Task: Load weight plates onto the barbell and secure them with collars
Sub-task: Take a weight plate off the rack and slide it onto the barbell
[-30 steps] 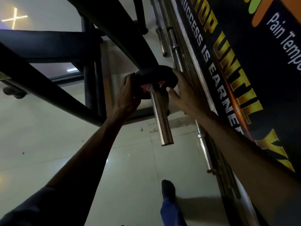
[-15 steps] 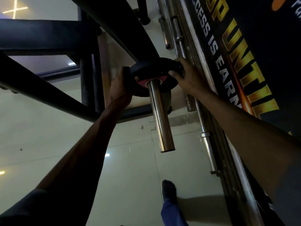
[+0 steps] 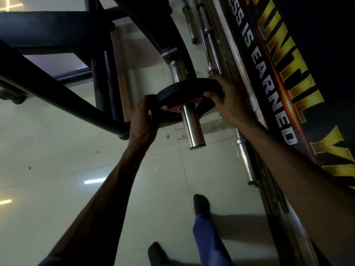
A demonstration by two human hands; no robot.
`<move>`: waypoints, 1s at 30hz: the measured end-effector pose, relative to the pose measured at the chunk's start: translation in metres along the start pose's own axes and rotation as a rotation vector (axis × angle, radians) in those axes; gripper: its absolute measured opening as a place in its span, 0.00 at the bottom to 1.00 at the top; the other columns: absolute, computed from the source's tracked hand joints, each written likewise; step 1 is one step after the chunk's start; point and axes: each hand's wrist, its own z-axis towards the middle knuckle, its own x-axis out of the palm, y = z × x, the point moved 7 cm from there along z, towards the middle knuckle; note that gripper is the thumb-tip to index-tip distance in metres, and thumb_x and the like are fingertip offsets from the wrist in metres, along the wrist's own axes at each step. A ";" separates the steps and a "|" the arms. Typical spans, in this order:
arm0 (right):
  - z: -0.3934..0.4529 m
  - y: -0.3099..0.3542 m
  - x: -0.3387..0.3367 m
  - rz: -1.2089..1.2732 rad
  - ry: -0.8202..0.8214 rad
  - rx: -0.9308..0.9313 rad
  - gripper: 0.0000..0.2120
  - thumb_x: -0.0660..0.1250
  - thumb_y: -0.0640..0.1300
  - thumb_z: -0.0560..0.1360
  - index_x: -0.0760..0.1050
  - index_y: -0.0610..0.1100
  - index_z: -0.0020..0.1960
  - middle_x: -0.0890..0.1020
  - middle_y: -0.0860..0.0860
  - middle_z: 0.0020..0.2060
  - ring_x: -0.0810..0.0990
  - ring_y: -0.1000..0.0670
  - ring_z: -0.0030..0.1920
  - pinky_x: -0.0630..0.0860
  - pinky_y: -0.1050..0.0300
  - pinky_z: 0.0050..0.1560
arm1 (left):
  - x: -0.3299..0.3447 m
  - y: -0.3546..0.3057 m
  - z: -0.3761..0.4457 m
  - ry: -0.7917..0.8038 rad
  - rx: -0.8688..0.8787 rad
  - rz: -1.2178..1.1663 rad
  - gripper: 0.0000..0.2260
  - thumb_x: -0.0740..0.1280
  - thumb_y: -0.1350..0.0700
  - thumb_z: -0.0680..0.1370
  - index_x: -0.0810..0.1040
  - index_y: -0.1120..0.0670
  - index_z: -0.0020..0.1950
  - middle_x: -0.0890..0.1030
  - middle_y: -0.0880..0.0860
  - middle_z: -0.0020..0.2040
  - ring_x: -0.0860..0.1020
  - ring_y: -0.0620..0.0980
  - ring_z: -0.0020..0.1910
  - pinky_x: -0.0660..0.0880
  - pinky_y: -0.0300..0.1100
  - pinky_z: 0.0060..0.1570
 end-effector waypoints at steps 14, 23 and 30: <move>-0.189 0.010 -0.001 0.156 -0.124 0.251 0.19 0.70 0.46 0.81 0.76 0.40 0.70 0.80 0.47 0.65 0.77 0.48 0.66 0.78 0.52 0.66 | -0.008 -0.022 -0.167 0.018 0.000 -0.066 0.17 0.69 0.62 0.80 0.76 0.59 0.69 0.81 0.56 0.63 0.78 0.52 0.61 0.76 0.38 0.57; -0.272 0.148 0.002 0.230 -0.255 0.133 0.22 0.69 0.56 0.77 0.76 0.49 0.68 0.78 0.62 0.62 0.77 0.59 0.65 0.81 0.49 0.62 | -0.148 -0.055 -0.265 -0.122 0.073 -0.197 0.13 0.70 0.54 0.82 0.76 0.54 0.65 0.79 0.48 0.58 0.78 0.50 0.58 0.77 0.50 0.45; -0.315 0.308 0.015 0.282 -0.262 -0.039 0.19 0.68 0.55 0.80 0.75 0.53 0.69 0.74 0.70 0.64 0.75 0.62 0.67 0.81 0.57 0.61 | -0.313 -0.088 -0.347 -0.262 0.127 -0.221 0.12 0.70 0.51 0.81 0.78 0.51 0.64 0.81 0.46 0.56 0.79 0.51 0.58 0.76 0.39 0.47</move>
